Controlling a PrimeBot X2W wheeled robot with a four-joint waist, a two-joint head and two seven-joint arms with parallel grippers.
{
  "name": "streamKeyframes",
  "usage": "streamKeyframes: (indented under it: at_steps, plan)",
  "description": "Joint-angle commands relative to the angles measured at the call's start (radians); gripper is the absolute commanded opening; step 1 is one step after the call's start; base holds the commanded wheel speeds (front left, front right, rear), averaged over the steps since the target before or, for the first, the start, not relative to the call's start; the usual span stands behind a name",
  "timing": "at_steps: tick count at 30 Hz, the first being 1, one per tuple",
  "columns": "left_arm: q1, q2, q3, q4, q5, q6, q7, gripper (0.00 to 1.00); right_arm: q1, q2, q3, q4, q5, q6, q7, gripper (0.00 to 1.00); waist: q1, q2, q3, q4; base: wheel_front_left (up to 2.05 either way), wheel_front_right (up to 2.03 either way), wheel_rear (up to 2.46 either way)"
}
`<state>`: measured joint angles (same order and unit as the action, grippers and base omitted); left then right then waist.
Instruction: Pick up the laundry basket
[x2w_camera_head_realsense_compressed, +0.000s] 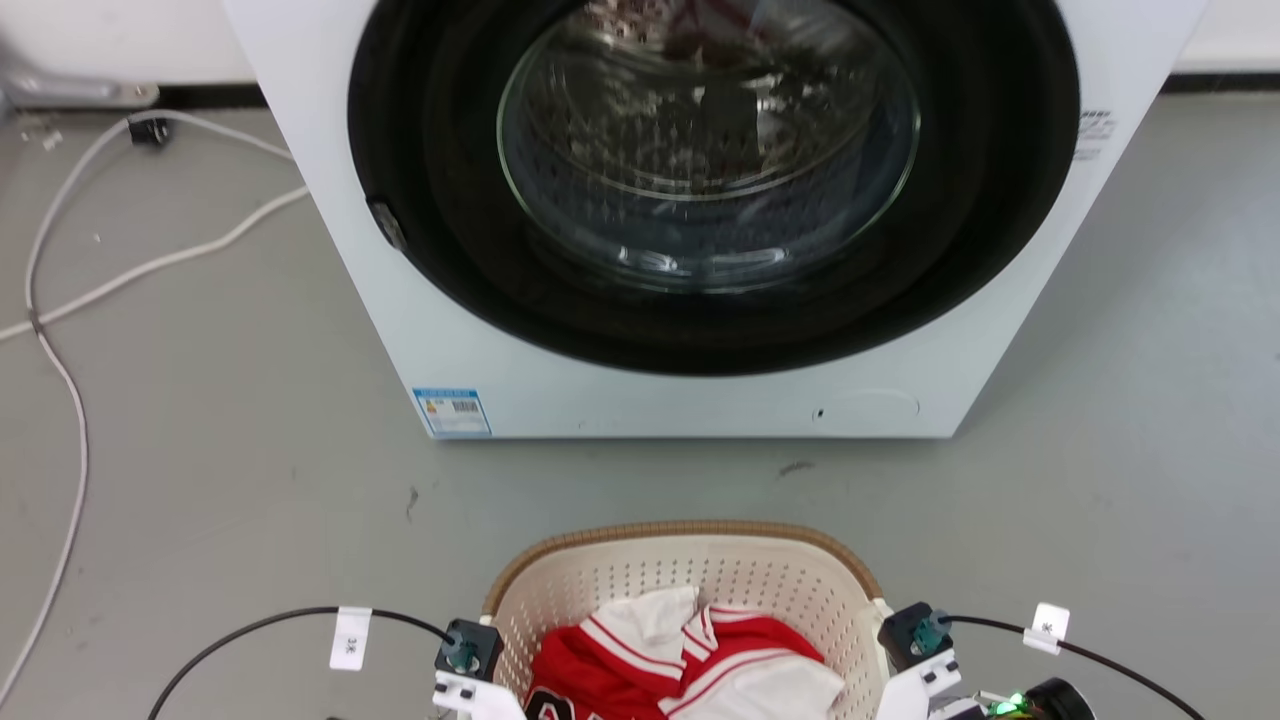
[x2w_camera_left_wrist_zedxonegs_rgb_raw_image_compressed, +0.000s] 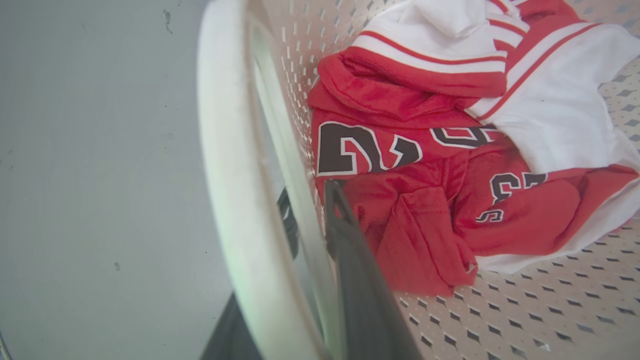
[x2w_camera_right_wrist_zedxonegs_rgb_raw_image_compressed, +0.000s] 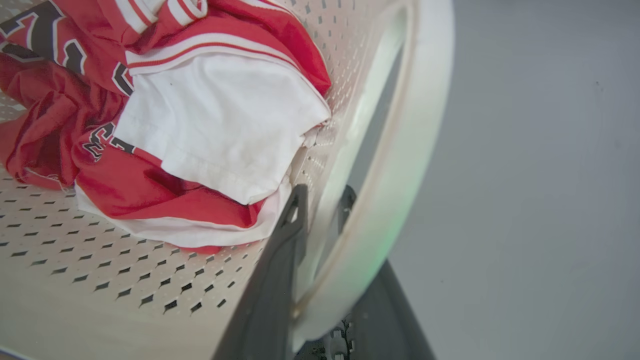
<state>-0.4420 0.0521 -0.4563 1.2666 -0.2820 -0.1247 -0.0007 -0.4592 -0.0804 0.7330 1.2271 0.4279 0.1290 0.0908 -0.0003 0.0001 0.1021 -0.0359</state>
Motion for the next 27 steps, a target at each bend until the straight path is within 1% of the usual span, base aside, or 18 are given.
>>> streamKeyframes:
  at_steps: [1,5,12,27]
  plan:
    - [0.005,-0.003,-0.015,-0.013,-0.006,-0.008,-0.003,0.0,0.015,-0.006,0.023,-0.013,0.006,0.003,0.009,0.0,0.0003,-0.0001,-0.034,-0.001,0.0,0.0,0.0]
    - [0.032,-0.004,-0.05,-0.011,-0.041,-0.009,0.005,0.0,0.043,-0.029,0.077,-0.035,0.059,0.003,0.027,0.0,0.0003,-0.0001,-0.076,0.0,0.0,0.0,0.0]
    - [0.057,-0.003,-0.082,-0.001,-0.084,-0.009,0.004,0.0,0.061,-0.053,0.149,-0.052,0.134,0.003,0.04,0.0,0.0003,-0.0001,-0.116,0.002,0.0,0.0,0.0]
    - [0.073,0.012,-0.13,0.01,-0.14,-0.009,-0.004,0.0,0.077,-0.066,0.255,-0.041,0.253,0.003,0.034,0.0,0.0003,-0.0001,-0.151,-0.01,0.0,0.0,0.0]
